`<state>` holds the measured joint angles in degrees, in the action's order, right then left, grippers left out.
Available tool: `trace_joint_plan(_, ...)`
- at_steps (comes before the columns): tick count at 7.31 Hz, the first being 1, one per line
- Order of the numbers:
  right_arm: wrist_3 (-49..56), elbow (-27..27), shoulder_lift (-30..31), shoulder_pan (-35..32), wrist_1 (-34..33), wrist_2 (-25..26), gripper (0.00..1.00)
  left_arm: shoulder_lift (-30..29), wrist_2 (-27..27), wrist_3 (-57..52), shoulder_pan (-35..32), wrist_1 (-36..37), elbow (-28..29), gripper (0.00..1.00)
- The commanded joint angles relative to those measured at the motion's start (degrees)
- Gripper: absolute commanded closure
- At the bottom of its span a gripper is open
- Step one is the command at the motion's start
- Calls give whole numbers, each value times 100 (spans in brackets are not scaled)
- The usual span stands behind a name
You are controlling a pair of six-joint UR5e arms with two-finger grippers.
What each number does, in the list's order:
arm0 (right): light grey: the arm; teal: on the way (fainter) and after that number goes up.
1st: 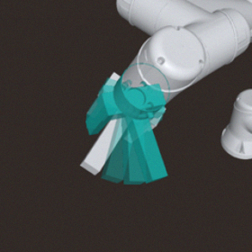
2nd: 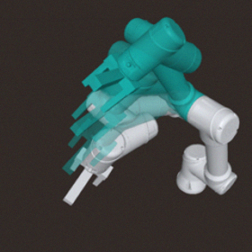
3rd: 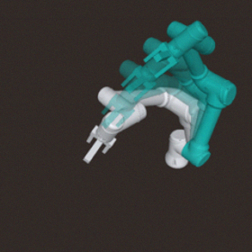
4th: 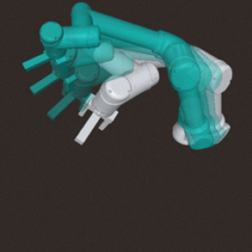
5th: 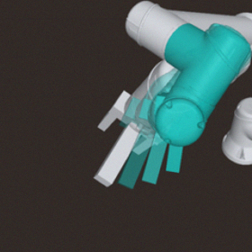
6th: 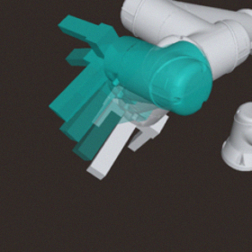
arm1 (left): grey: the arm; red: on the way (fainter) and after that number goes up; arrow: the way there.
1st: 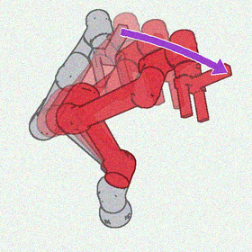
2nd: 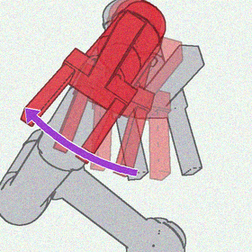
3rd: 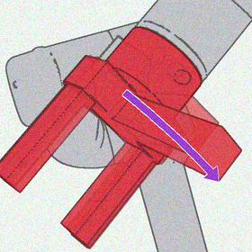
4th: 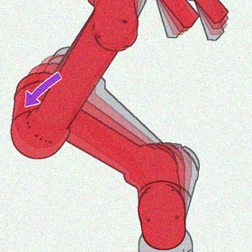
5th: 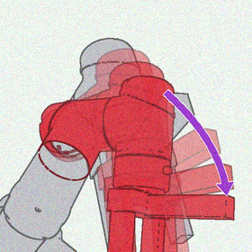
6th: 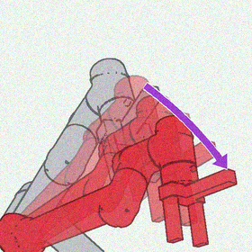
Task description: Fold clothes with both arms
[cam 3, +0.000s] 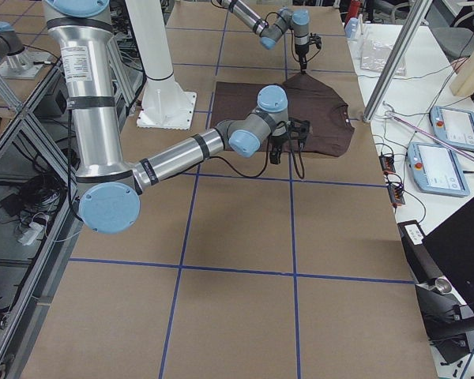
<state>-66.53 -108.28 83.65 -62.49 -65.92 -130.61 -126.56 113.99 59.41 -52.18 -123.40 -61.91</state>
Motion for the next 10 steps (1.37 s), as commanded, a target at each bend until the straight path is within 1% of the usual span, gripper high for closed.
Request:
trace_joint_plan(1,0,0,-15,0,0,0,0,0,0,0,14,0,4,62)
trace_joint_plan(2,0,0,-15,0,0,-9,0,0,0,0,23,0,12,62)
trace_joint_plan(3,0,-9,-15,0,0,-9,0,0,0,0,23,0,21,71)
trace_joint_plan(4,0,-9,-15,0,0,-9,0,0,9,-9,23,0,21,100)
trace_joint_plan(5,0,-18,-15,0,0,-17,0,-17,79,-17,23,0,21,100)
trace_joint_plan(7,0,-9,-15,0,0,-9,0,-79,718,0,-29,79,-31,100)
trace_joint_plan(8,0,-18,-15,0,0,-9,0,-288,747,252,-29,131,-32,100)
trace_joint_plan(9,0,-18,-7,0,0,-9,0,-682,747,516,-21,497,-32,100)
trace_joint_plan(10,0,-18,-15,0,-9,-9,0,-877,747,684,-12,640,-32,100)
